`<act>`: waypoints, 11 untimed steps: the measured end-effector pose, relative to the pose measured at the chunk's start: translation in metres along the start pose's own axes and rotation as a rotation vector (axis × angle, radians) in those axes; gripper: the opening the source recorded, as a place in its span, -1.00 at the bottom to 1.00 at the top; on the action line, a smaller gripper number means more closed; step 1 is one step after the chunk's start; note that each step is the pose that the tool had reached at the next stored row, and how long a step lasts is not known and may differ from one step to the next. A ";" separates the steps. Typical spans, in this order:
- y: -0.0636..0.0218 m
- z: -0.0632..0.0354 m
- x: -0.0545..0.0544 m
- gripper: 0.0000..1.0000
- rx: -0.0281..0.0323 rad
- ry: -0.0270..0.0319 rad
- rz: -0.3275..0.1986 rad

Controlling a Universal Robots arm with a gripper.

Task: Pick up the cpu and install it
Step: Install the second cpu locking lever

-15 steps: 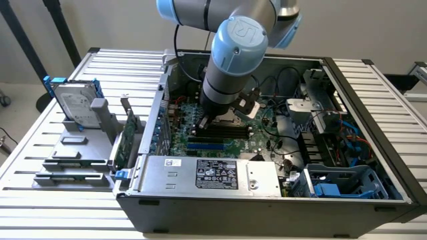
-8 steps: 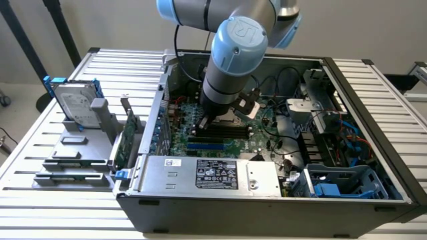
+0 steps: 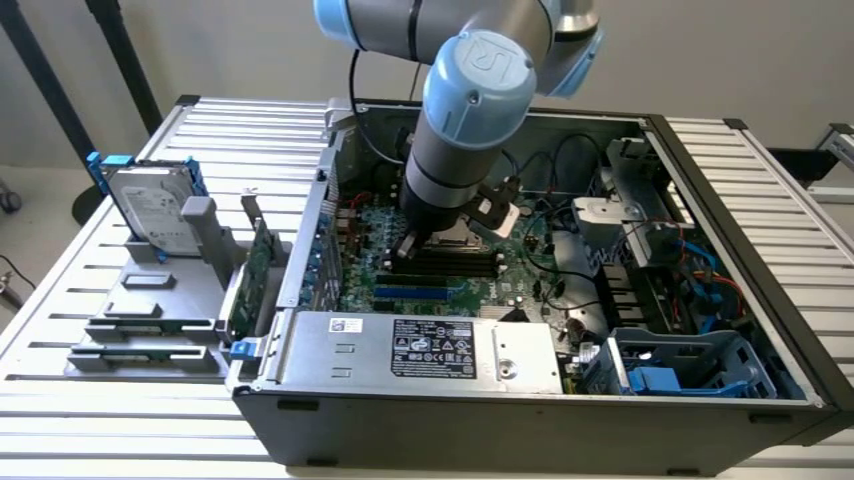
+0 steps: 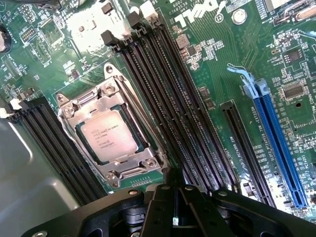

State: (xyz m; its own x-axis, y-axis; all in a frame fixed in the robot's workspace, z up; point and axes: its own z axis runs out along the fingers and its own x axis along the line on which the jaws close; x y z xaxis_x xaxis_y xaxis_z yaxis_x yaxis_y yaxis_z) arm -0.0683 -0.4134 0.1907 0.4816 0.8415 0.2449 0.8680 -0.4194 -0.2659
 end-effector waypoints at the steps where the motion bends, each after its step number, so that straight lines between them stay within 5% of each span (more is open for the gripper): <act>1: -0.0002 -0.0008 0.000 -0.79 0.0006 -0.0005 0.000; 11: -0.0052 -0.0054 0.000 -0.79 0.0026 -0.0012 0.001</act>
State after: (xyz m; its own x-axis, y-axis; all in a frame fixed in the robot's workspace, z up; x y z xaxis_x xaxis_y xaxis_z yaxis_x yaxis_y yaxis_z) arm -0.0722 -0.4132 0.1971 0.4822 0.8415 0.2435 0.8673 -0.4193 -0.2685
